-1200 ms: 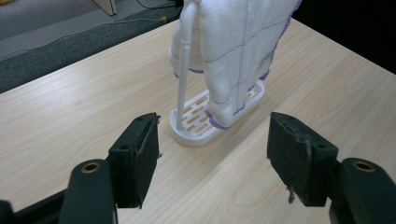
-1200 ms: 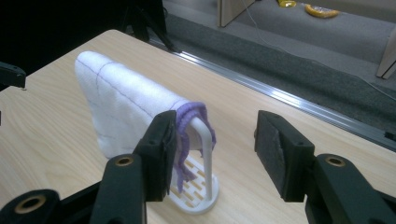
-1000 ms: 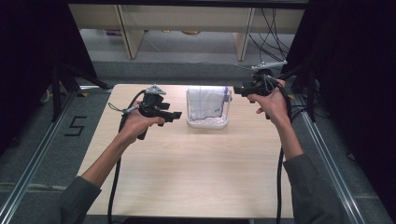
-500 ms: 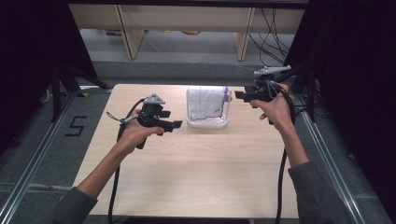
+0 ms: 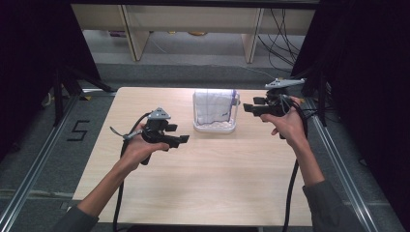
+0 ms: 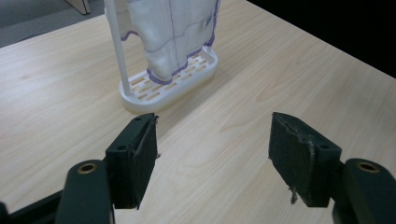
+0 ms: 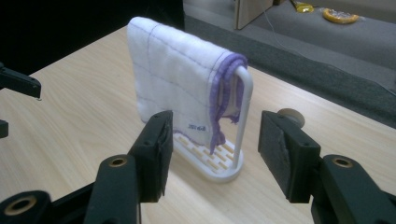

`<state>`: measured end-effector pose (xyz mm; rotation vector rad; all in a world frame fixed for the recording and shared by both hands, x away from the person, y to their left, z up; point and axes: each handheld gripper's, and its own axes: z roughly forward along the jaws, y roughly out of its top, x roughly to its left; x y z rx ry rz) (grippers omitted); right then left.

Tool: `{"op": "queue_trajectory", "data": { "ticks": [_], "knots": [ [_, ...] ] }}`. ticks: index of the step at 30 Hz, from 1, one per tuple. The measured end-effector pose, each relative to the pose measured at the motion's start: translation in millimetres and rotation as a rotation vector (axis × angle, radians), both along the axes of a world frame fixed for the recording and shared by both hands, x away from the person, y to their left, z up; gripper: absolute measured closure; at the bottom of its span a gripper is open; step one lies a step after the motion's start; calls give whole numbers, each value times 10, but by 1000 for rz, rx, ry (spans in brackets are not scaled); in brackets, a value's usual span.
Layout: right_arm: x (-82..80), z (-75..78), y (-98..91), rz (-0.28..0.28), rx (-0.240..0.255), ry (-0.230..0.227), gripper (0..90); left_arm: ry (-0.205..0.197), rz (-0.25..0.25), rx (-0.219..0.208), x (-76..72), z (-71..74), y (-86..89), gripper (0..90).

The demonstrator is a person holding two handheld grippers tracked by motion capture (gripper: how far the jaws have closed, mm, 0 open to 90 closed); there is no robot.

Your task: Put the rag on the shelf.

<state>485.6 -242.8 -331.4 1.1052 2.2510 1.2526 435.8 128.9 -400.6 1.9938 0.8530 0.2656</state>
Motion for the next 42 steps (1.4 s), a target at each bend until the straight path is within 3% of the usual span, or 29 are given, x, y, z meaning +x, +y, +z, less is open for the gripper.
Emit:
{"op": "queue_trajectory", "data": {
  "ticks": [3, 5, 6, 7, 10, 11, 13, 14, 18, 20, 21, 22, 24, 25, 26, 27, 34, 35, 36, 38, 39, 42],
  "knots": [
    [-75, -67, 13, 10, 15, 10, 447, 11, -2, -20, -61, -66, 23, 318],
    [-95, -86, 18, 13, 21, 14, 442, 13, 3, -19, -77, -77, 30, 316],
    [-100, -102, 5, 21, 2, -11, 439, 12, 3, -23, -87, -91, 38, 314],
    [-142, -135, 20, 29, 31, 7, 429, 12, 1, -21, -109, -114, 52, 309],
    [-178, -160, 20, 32, 28, 1, 418, 20, -1, -21, -138, -141, 63, 304],
    [-229, -184, 32, 31, 44, 17, 412, 26, 0, -25, -170, -175, 68, 302],
    [-258, -221, 32, 38, 54, 3, 406, 55, -1, -25, -207, -205, 78, 296],
    [-264, -237, 23, 50, 51, -16, 403, 34, -11, -24, -206, -220, 81, 292],
    [-356, -282, 38, 47, 77, 17, 396, 32, -9, -10, -258, -268, 92, 286],
    [-380, -323, 27, 53, 87, -6, 397, 34, -18, -6, -282, -292, 92, 286],
    [-409, -335, 30, 51, 111, 19, 396, 33, -12, -7, -299, -303, 85, 285],
    [-421, -360, 26, 41, 117, 16, 397, 31, -21, -7, -308, -313, 87, 283],
    [-419, -406, 18, 54, 98, 5, 395, 29, -24, -10, -335, -336, 83, 281],
    [-440, -409, 14, 43, 100, 29, 395, 29, -15, -4, -356, -351, 80, 280],
    [-436, -440, 10, 41, 106, 12, 395, 31, -24, 2, -367, -367, 86, 279],
    [-450, -463, 21, 45, 116, 34, 394, 35, -24, 3, -386, -385, 88, 278],
    [-509, -604, 14, 39, 118, 56, 391, 41, -21, 18, -491, -505, 122, 277],
    [-516, -635, 5, 48, 86, 49, 389, 38, -20, 30, -500, -526, 131, 278],
    [-516, -635, 5, 48, 86, 49, 389, 36, -13, 27, -512, -553, 130, 278],
    [-536, -672, 20, 46, 86, 60, 387, 40, -5, 34, -533, -600, 144, 278],
    [-551, -680, 31, 46, 98, 73, 387, 42, -24, 60, -536, -614, 166, 278],
    [-601, -725, 69, 54, 103, 99, 383, 43, -17, 63, -574, -666, 180, 278]
  ]
}}
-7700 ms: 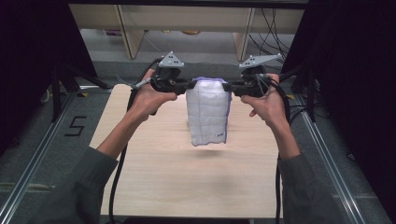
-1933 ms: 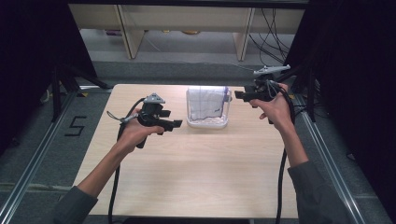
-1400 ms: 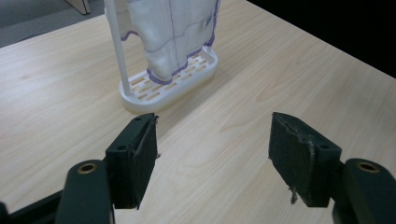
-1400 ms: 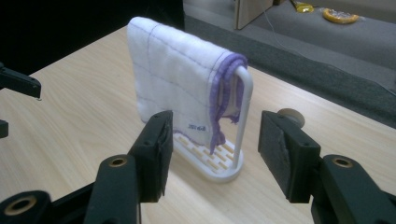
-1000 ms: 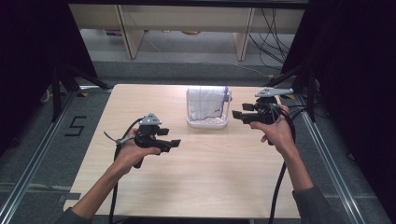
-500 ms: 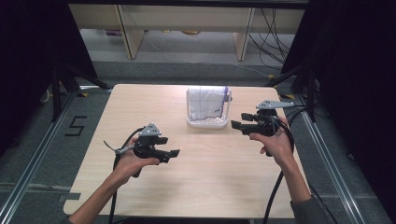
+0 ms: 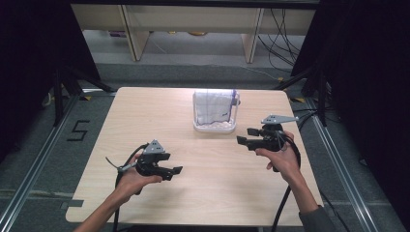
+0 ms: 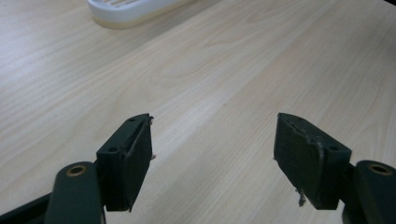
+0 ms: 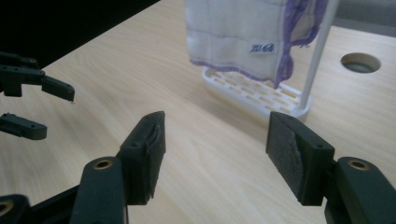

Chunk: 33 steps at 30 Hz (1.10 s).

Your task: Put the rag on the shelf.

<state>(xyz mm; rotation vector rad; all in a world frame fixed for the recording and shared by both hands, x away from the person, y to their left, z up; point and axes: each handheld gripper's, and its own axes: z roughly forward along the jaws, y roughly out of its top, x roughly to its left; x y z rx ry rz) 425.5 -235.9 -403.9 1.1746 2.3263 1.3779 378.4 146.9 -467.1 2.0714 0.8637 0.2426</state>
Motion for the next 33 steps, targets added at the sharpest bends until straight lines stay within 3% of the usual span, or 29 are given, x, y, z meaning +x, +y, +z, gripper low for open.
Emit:
{"op": "queue_trajectory", "data": {
  "ticks": [1, 2, 4, 5, 6, 16, 19, 20, 21, 24, 29, 33],
  "knots": [
    [10, -26, 0, 14, -29, -44, 382, 3, -6, 1, -11, -10, 12, 278],
    [-24, -37, 30, 9, -9, -10, 381, 6, 0, -11, -28, -24, 15, 278],
    [-40, -70, 43, 14, -34, -31, 380, 8, -3, -9, -63, -37, 38, 277],
    [-75, -110, 68, 30, -30, -11, 379, 6, -6, -12, -104, -49, 53, 278],
    [-119, -116, 89, 11, -30, 15, 377, 6, -6, -12, -104, -49, 53, 277],
    [-269, -305, 93, 44, -35, 17, 370, 3, -19, -4, -227, -62, 71, 267],
    [-354, -439, 63, 51, -37, 31, 371, 12, -9, -18, -267, -96, 68, 259],
    [-383, -470, 62, 44, -26, 57, 370, 12, -9, -18, -267, -96, 68, 257],
    [-400, -495, 48, 45, -35, 61, 369, 13, -19, 1, -279, -100, 84, 255],
    [-419, -543, 20, 49, -37, 51, 366, 14, -12, -4, -302, -114, 76, 247],
    [-553, -642, 9, 72, -41, 119, 325, 31, -32, 8, -360, -169, 113, 199],
    [-603, -694, -14, 79, -69, 108, 313, 35, -28, 9, -393, -215, 129, 188]
  ]
}}
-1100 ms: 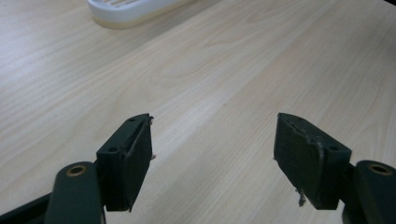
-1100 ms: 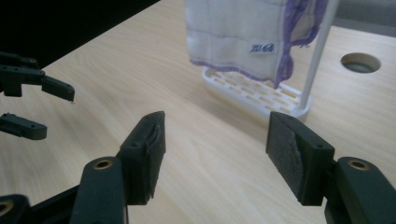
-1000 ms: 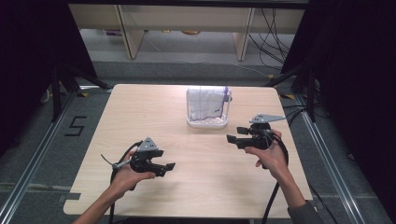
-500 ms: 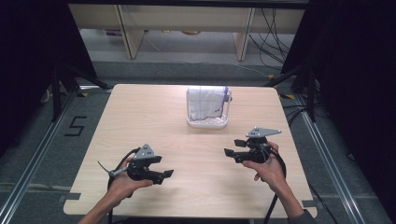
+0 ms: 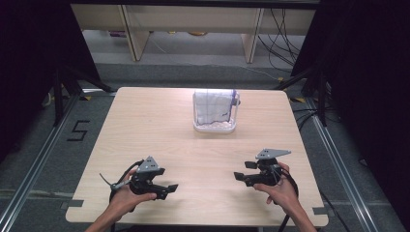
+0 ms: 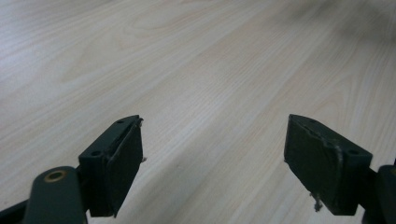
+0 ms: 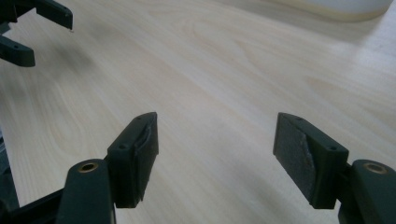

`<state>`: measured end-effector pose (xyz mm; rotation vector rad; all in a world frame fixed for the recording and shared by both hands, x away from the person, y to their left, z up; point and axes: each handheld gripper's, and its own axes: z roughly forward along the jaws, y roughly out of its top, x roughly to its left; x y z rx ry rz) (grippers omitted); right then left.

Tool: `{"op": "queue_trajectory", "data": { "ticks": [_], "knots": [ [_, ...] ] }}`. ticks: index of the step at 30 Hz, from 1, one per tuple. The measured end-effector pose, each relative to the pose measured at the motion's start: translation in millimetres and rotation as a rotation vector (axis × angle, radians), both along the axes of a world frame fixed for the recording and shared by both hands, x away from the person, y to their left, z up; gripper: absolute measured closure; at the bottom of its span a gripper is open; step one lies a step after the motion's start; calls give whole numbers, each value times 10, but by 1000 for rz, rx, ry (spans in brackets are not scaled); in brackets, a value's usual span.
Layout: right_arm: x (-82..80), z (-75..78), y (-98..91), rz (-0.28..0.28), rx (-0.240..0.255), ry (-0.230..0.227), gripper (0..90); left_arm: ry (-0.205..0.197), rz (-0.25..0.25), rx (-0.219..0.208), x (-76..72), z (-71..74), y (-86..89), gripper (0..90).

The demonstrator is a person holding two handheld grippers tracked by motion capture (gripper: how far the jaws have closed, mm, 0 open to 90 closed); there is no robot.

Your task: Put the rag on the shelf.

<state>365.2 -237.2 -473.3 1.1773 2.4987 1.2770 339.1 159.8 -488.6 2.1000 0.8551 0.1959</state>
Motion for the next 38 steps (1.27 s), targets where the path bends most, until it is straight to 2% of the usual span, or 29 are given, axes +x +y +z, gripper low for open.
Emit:
{"op": "queue_trajectory", "data": {
  "ticks": [3, 4, 5, 7, 8, 11, 12, 15, 16, 19, 20, 21, 22, 25, 27, 28, 33, 38],
  "knots": [
    [-65, -44, -1, -5, -13, 1, 286, 5, 13, -14, -38, -41, 0, 185],
    [-102, -73, 2, 12, -13, 0, 277, 9, 17, -18, -55, -52, 3, 185],
    [-102, -73, 2, 12, -13, 0, 277, 7, 3, 10, -56, -49, 25, 185],
    [-139, -79, 3, 7, -20, -1, 271, 8, 13, -5, -93, -71, 16, 184],
    [-179, -80, 1, 12, -24, 7, 267, 0, 1, 13, -115, -90, 26, 184],
    [-227, -106, 3, 19, -47, 5, 254, 2, 5, 9, -149, -110, 16, 183],
    [-261, -112, 18, 3, -48, 30, 253, 2, -3, 21, -161, -114, 20, 183],
    [-274, -143, 12, 18, -66, 30, 253, -1, -9, 29, -200, -141, 9, 183],
    [-295, -172, 11, 30, -81, 28, 250, -7, -24, 49, -223, -152, 7, 183],
    [-337, -192, 14, 29, -100, 39, 240, 0, -25, 42, -256, -175, -6, 183],
    [-352, -195, 14, 25, -102, 49, 235, -3, -27, 61, -258, -176, 0, 183],
    [-366, -218, 24, 20, -87, 45, 235, -3, -27, 61, -258, -176, 0, 183],
    [-359, -220, 8, 55, -93, 68, 234, -1, -45, 66, -267, -175, 4, 183],
    [-373, -236, 6, 55, -106, 73, 227, 1, -28, 49, -276, -190, -5, 183],
    [-371, -247, 3, 63, -120, 74, 222, 5, -30, 59, -270, -196, 7, 183],
    [-386, -240, 9, 47, -119, 85, 222, 1, -21, 69, -267, -208, 10, 183],
    [-370, -246, 3, 67, -113, 66, 217, 4, -24, 73, -266, -219, 9, 184],
    [-373, -246, 10, 53, -113, 72, 206, 11, -28, 74, -262, -228, 9, 184]
  ]
}}
